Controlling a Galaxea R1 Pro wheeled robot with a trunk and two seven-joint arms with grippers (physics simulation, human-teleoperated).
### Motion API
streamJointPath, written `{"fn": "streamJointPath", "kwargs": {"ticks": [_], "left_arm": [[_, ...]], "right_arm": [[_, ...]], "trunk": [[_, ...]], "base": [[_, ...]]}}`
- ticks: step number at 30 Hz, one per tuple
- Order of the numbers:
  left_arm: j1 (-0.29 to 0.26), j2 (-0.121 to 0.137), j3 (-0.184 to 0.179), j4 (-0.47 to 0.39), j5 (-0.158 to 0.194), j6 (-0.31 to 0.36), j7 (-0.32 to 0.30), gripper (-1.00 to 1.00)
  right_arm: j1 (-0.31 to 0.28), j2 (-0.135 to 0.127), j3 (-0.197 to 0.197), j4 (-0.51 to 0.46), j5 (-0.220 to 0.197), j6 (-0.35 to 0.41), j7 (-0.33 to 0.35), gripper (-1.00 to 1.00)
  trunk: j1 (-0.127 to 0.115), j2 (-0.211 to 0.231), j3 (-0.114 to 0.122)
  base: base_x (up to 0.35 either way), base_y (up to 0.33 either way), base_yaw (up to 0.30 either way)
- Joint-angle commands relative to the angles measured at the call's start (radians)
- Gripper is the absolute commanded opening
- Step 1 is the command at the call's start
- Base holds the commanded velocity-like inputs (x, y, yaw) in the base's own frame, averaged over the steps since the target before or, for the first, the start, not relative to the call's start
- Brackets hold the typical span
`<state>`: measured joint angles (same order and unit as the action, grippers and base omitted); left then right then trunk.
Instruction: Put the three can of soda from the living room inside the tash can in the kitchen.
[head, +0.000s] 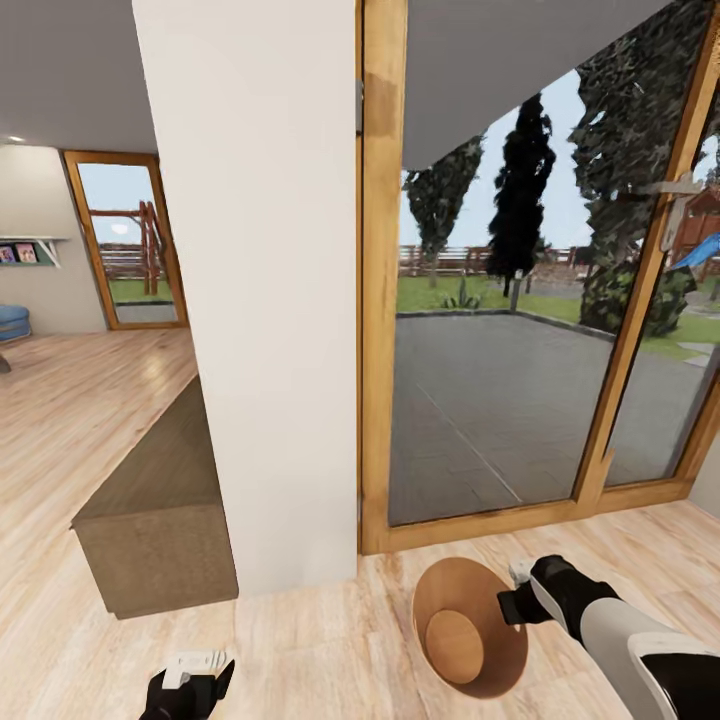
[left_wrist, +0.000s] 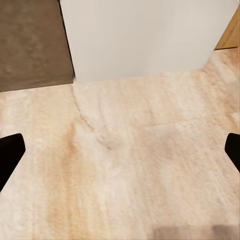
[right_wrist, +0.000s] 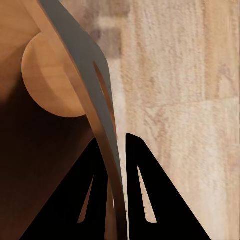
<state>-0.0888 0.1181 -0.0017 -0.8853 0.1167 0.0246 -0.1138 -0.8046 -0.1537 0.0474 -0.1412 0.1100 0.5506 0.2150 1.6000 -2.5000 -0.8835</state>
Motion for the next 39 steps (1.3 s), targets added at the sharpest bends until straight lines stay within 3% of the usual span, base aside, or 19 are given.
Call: {"fn": "streamJointPath", "kwargs": {"ticks": [1,15,21,32,39], "left_arm": [[0.000,0.000,0.000,0.000,0.000,0.000,0.000,1.00],[0.000,0.000,-0.001,0.001,0.000,0.000,0.000,1.00],[0.001,0.000,-0.001,0.002,0.000,0.000,0.000,1.00],[0.000,0.000,-0.001,0.011,0.000,0.000,0.000,1.00],[0.000,0.000,-0.001,0.012,0.000,0.000,0.000,1.00]], "right_arm": [[0.001,0.000,-0.012,-0.001,-0.007,0.000,0.005,-1.00],[0.036,0.011,-0.012,-0.001,-0.006,-0.009,-0.002,-1.00],[0.055,0.015,-0.012,0.000,-0.007,-0.083,-0.010,-1.00],[0.084,0.018,-0.012,0.000,-0.007,-0.102,-0.012,-1.00],[0.107,0.017,-0.012,0.000,-0.007,-0.155,-0.012,-1.00]], "trunk": [[-0.004,0.007,0.003],[-0.058,0.105,0.047],[-0.081,0.147,0.066],[-0.123,0.224,0.101],[-0.150,0.273,0.122]], "base": [[0.000,0.000,0.000],[0.000,0.000,0.000],[0.000,0.000,0.000],[0.000,0.000,0.000],[0.000,0.000,0.000]]}}
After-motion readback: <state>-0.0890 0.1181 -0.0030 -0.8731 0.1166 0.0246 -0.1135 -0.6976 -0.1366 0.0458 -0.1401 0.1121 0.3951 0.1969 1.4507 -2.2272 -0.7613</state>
